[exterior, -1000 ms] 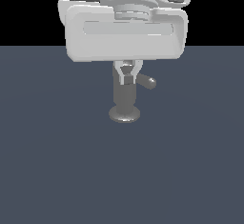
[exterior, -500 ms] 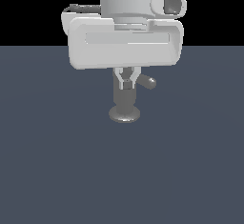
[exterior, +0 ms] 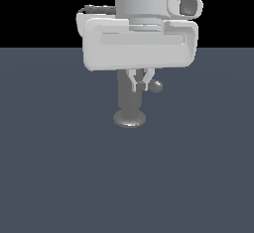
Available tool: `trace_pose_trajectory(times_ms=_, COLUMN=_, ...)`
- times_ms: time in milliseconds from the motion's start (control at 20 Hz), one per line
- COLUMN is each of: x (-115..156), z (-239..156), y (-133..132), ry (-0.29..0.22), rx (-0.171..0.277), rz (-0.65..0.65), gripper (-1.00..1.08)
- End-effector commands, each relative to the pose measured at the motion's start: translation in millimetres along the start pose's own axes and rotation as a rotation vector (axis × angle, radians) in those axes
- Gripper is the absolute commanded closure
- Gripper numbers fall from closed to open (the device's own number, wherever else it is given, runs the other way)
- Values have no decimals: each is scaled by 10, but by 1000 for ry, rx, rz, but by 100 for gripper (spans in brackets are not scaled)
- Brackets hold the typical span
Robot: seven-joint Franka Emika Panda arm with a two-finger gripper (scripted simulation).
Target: Turn on the faucet by rotating a designated handle.
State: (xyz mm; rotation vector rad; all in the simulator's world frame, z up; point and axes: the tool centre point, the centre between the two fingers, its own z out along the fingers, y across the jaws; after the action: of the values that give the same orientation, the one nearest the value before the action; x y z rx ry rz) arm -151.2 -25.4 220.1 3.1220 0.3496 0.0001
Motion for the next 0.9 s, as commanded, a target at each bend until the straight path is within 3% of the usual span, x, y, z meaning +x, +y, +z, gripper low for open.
trace_pose_trajectory(times_ms=0, x=18, z=0, y=116, ry=0, rx=0, rz=0, gripper=108)
trace_pose_trajectory(times_ms=850, x=145, z=0, y=868, ry=0, rx=0, rz=1, gripper=108)
